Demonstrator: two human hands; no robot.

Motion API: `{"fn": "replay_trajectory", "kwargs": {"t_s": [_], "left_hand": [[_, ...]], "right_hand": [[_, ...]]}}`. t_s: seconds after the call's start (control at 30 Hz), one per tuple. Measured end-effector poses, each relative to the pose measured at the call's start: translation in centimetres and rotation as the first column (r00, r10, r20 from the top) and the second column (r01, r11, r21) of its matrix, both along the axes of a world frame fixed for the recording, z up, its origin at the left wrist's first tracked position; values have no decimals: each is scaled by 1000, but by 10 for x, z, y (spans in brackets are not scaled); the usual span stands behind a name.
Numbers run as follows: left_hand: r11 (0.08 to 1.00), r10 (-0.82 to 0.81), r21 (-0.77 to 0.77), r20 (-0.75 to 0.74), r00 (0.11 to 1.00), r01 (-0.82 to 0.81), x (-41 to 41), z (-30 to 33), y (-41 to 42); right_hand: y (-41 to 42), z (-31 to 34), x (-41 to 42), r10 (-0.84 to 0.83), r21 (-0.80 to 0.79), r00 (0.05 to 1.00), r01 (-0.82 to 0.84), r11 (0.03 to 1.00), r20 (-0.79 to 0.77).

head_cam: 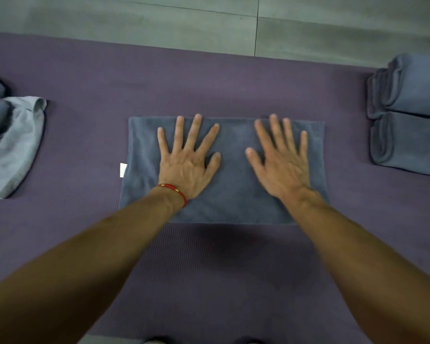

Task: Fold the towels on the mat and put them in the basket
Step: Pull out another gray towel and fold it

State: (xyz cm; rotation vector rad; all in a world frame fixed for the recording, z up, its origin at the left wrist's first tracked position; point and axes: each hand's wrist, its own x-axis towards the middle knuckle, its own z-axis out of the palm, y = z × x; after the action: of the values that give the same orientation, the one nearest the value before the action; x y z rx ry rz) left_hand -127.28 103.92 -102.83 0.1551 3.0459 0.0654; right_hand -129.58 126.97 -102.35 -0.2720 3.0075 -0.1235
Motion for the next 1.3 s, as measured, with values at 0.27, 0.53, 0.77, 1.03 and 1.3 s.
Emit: {"fn": "replay_trajectory", "kwargs": {"t_s": [0.27,0.53,0.77,1.03,1.3], "left_hand": [[991,130,-8,-16,991,-130,12,1,-62],[971,235,-26,-41,971,-236,79,8,-34],[973,227,-33,-12,974,-227,79,1,-41],[972,218,-81,-32,976,-219,93,14,-40],[994,-101,42,-48,994,103,54,22,87]], "right_hand": [[82,0,2,-335,20,935,335,942,119],[56,17,54,-470,-61,882,469,881,-7],[63,1,84,-413,9,910,413,910,-35],[65,25,75,-435,38,896,440,897,-86],[69,36,48,-591,-261,771,637,726,238]]}}
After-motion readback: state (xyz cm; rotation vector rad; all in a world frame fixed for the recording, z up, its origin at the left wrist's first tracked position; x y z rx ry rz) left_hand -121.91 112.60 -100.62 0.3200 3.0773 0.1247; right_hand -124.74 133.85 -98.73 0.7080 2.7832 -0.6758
